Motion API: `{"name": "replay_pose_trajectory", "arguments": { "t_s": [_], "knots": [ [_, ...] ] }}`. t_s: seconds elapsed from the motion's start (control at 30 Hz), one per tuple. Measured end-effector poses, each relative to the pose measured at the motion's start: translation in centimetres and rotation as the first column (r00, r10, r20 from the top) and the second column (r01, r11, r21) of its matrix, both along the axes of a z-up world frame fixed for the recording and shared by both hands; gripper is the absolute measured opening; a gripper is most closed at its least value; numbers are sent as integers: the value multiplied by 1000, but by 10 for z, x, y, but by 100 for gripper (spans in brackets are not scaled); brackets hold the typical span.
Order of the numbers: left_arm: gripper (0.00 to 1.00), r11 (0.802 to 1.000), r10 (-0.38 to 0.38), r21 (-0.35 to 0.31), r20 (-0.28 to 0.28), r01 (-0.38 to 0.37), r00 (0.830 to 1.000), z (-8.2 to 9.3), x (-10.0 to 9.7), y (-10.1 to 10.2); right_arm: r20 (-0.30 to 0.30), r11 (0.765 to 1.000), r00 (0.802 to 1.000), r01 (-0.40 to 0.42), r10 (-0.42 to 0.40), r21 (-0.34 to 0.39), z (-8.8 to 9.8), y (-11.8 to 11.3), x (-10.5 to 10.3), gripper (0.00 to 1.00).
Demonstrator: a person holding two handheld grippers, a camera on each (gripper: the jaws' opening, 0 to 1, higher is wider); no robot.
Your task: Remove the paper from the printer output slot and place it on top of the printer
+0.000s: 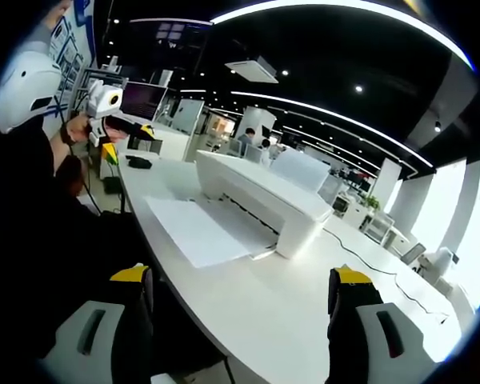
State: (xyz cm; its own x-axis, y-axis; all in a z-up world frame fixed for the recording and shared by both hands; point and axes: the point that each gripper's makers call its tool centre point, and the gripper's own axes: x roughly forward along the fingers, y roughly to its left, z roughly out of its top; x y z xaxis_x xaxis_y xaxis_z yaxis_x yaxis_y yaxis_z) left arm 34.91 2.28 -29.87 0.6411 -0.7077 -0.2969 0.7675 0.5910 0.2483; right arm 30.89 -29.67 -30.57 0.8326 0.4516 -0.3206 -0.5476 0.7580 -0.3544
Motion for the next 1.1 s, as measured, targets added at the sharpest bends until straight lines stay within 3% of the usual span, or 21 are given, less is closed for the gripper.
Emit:
{"name": "replay_pose_trajectory", "arguments": {
  "t_s": [1.1],
  "knots": [
    [85,1000,-25,4,-13,26,1000,-6,-3,-11,6,1000,1000,-1,1,-8,1,0,-1,85]
  ]
}}
